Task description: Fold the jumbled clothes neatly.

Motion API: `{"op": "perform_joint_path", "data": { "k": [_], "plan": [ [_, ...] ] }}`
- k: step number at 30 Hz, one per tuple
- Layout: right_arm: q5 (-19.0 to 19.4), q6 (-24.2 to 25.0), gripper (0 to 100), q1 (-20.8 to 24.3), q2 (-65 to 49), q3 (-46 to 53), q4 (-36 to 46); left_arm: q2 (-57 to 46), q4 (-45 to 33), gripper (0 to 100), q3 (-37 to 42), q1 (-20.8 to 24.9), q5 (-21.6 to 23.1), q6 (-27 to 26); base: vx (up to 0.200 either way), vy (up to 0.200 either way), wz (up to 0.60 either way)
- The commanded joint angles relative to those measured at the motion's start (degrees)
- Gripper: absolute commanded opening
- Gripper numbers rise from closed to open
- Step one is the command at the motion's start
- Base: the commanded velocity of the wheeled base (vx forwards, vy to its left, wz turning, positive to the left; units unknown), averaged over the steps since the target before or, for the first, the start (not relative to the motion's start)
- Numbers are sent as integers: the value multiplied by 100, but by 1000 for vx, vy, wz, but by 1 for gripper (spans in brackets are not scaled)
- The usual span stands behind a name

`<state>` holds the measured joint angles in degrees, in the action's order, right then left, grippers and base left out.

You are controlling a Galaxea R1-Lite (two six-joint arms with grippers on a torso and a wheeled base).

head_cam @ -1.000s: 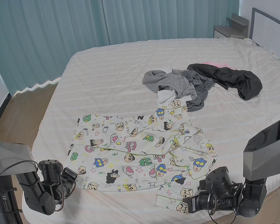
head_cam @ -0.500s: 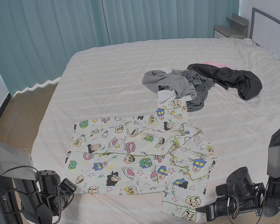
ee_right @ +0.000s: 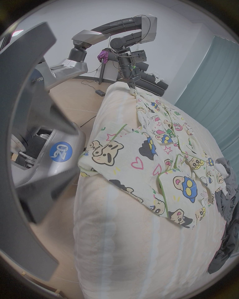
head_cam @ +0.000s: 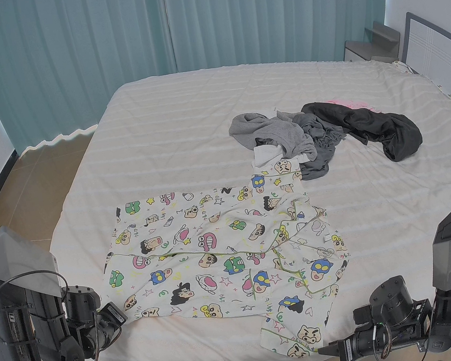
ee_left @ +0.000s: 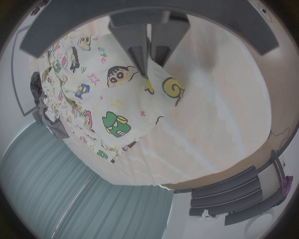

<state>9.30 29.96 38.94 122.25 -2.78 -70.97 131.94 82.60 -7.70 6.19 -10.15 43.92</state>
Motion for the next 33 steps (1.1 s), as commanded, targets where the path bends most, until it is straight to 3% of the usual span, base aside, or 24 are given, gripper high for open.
{"op": "perform_joint_path", "data": {
  "k": [1,12,15,23,26,27,33],
  "plan": [
    [1,9,100,0,36,23,-13,130,-7,0,155,14,110,2,0,0,0],
    [-42,256,100,-62,212,-416,-31,332,142,0,102,-57,163,-7,0,0,0],
    [-95,379,100,158,458,-873,145,552,608,0,146,-48,154,-7,0,0,0],
    [-754,387,100,448,669,-1550,840,684,643,0,111,-48,163,37,0,0,0],
    [-1273,458,100,474,748,-1998,1244,684,643,0,111,-39,163,37,0,0,0],
    [-1405,537,0,510,783,-2095,1305,684,643,0,111,-39,163,37,0,0,0],
    [-1800,607,0,756,713,-2051,1525,684,643,0,146,-30,163,37,0,0,0]
  ]
}}
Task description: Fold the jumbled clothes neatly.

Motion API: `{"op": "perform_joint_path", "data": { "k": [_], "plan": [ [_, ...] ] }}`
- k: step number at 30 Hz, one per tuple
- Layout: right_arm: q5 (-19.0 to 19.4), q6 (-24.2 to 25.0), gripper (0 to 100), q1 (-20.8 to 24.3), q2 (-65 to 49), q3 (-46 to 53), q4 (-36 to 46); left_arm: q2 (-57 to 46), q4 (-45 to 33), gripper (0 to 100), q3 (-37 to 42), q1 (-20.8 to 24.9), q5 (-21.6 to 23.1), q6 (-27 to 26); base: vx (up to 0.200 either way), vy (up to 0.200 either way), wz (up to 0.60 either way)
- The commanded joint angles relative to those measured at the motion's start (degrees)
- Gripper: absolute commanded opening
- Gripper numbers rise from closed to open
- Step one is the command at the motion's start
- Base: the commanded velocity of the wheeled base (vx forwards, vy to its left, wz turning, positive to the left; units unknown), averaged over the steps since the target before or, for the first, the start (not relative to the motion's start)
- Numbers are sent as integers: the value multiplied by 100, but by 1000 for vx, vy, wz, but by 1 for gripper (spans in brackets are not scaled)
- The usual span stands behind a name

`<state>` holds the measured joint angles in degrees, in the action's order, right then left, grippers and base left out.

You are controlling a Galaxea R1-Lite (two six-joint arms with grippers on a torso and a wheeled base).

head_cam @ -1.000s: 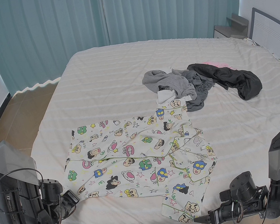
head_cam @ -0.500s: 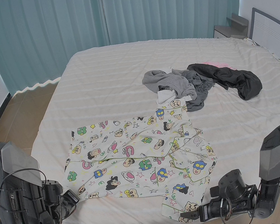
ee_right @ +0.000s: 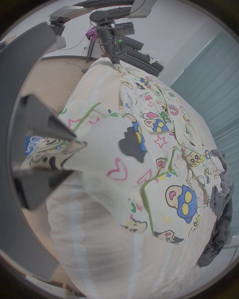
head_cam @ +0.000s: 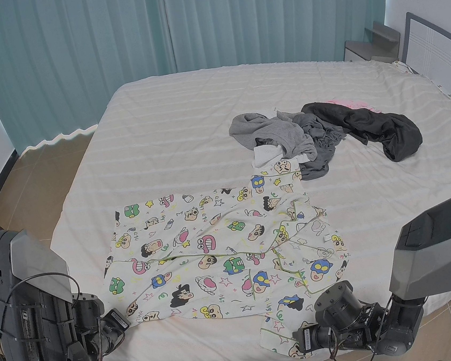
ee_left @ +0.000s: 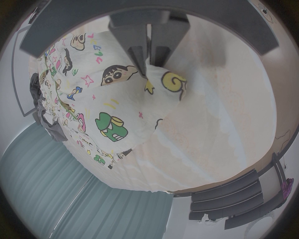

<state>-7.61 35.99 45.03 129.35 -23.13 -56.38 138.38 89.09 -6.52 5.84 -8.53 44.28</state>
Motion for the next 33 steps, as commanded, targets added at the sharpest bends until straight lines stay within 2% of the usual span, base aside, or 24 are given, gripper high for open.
{"op": "perform_joint_path", "data": {
  "k": [1,5,12,13,14,15,16,30,31,32,33],
  "plan": [
    [-197,-4,0,199,-42,45,75,40,-6,0,46,5,1,2,0,0,0],
    [-347,-22,0,243,-297,326,75,40,-6,0,81,14,-17,-16,0,0,0],
    [-259,-83,0,-30,-745,766,75,14,3,0,274,14,-17,-235,0,0,0],
    [40,-206,0,-223,-991,1047,66,5,3,0,441,14,-8,-560,0,0,0],
    [40,-206,0,-223,-991,1047,66,5,3,0,441,14,-8,-560,0,0,0],
    [400,-312,0,-284,-1149,1302,22,5,3,0,529,14,-8,-815,0,0,0],
    [479,-338,0,-284,-1176,1355,22,-4,3,0,547,14,-8,-877,0,0,0],
    [585,-435,0,-135,-859,1636,57,-48,-32,0,608,31,18,-1088,0,0,0],
    [585,-435,0,-126,-850,1653,66,-39,-32,100,608,31,18,-1079,0,0,0],
    [585,-435,0,-126,-833,1662,57,-39,-32,100,608,31,18,-1070,0,0,0],
    [576,-435,100,-126,-798,1671,13,-48,-14,100,608,23,18,-1061,0,0,0]
  ]
}}
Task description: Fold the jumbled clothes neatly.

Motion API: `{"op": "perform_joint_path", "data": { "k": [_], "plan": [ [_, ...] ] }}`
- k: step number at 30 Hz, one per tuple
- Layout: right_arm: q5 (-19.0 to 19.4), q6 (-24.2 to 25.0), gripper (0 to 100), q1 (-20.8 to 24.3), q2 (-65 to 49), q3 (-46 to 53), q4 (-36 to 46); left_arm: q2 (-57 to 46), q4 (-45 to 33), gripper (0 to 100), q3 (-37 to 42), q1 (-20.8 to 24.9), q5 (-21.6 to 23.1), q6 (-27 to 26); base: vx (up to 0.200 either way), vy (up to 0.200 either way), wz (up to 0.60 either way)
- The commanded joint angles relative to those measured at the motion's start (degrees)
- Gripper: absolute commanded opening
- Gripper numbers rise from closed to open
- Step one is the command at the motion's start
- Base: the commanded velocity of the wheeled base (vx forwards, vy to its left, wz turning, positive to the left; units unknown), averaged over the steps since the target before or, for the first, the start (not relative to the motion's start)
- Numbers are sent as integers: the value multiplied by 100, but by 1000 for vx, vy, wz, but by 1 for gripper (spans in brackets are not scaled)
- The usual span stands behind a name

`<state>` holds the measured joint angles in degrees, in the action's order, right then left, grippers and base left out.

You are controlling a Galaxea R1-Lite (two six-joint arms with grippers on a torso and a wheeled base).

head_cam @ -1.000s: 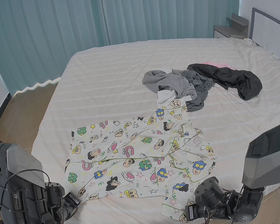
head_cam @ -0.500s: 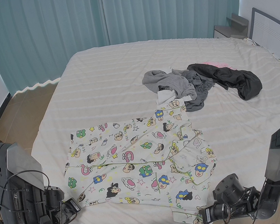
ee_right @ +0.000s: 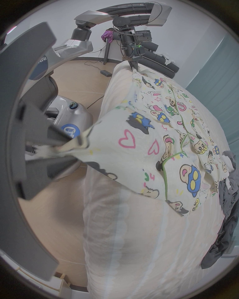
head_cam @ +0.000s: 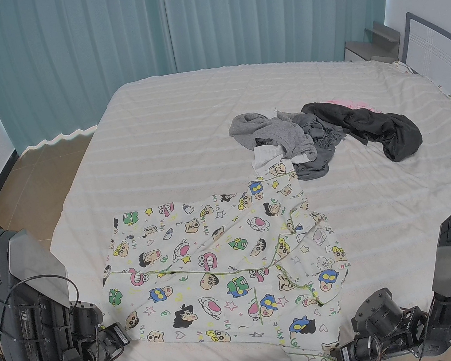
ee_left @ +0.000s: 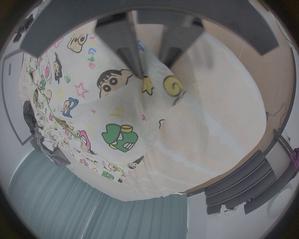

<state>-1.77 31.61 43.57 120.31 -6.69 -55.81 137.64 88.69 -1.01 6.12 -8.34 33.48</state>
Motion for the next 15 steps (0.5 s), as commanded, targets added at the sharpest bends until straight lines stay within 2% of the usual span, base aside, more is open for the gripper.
{"op": "perform_joint_path", "data": {
  "k": [1,4,10,11,15],
  "plan": [
    [-8,3,100,20,107,28,-53,17,35,100,57,-23,-1,19,0,0,0],
    [-17,21,100,-33,36,36,-97,-300,43,100,57,-164,16,63,0,0,0],
    [-78,56,100,-252,-69,195,-396,-1170,43,100,-31,-647,394,397,0,0,0],
    [-78,56,100,-393,-254,326,-703,-1653,43,100,-92,-964,640,414,0,0,0],
    [-78,38,100,-595,-614,406,-932,-2268,35,100,-66,-1306,1098,432,0,0,0]
  ]
}}
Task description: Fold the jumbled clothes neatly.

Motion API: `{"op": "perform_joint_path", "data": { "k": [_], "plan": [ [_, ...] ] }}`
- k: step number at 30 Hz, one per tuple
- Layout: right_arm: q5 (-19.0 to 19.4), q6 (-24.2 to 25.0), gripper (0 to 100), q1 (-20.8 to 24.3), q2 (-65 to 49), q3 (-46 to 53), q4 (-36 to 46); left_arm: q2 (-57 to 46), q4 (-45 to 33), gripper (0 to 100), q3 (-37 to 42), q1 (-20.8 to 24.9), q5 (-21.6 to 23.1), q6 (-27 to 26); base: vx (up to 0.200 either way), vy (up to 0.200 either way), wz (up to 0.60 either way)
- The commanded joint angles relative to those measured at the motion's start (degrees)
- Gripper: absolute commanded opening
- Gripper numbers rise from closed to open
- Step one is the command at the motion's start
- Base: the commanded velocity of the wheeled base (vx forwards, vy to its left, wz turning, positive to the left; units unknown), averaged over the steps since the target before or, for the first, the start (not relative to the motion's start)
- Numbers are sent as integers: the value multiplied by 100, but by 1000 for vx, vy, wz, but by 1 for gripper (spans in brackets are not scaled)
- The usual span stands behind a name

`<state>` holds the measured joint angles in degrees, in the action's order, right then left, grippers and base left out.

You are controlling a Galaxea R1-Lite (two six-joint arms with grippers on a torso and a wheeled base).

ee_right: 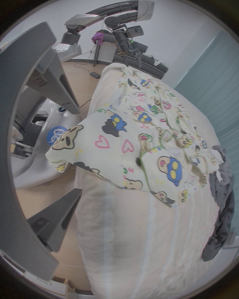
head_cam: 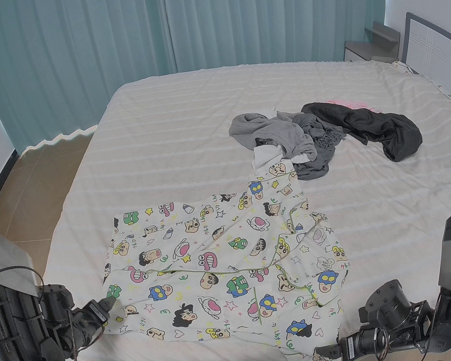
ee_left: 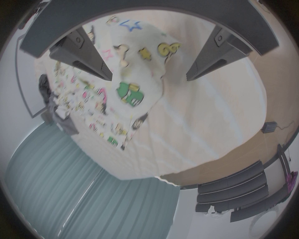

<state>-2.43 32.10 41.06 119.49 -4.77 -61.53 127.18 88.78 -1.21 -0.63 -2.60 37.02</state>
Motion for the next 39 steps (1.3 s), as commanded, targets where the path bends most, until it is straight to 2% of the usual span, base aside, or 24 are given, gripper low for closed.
{"op": "perform_joint_path", "data": {
  "k": [1,4,10,13,17,18,19,20,22,24,28,39],
  "plan": [
    [-12,-19,100,-388,-603,204,-360,-1319,25,100,-29,-692,594,77,0,0,0],
    [-21,-28,100,-573,-796,151,-369,-1591,25,100,-20,-851,717,165,0,0,0],
    [-21,-37,100,-959,-1042,-297,-334,-1609,16,100,-143,-859,1033,191,0,0,0],
    [-21,-46,100,-1188,-1051,-631,-272,-1460,-45,100,-310,-833,1534,165,0,0,0],
    [-4,-46,100,-1276,-989,-745,-255,-1275,-89,100,-310,-807,1824,156,0,0,0],
    [76,-37,100,-1372,-954,-780,-263,-1047,-89,100,-310,-807,2123,33,0,0,0],
    [111,-28,100,-1408,-945,-789,-281,-932,-89,100,-328,-807,2184,-90,0,0,0],
    [120,-28,100,-1408,-945,-789,-290,-915,-89,100,-336,-807,2193,-116,0,0,0],
    [374,16,100,-1531,-963,-780,-316,-502,-89,100,-556,-798,2220,-617,0,0,0],
    [506,16,100,-1610,-954,-745,-316,-343,-89,100,-732,-789,2220,-723,0,0,0],
    [682,42,100,-1742,-840,-736,-325,-141,-195,100,-1119,-736,2237,-740,0,0,0],
    [700,42,100,-1715,-726,-754,-316,307,-625,100,-1874,-675,2264,-758,0,0,0]
  ]
}}
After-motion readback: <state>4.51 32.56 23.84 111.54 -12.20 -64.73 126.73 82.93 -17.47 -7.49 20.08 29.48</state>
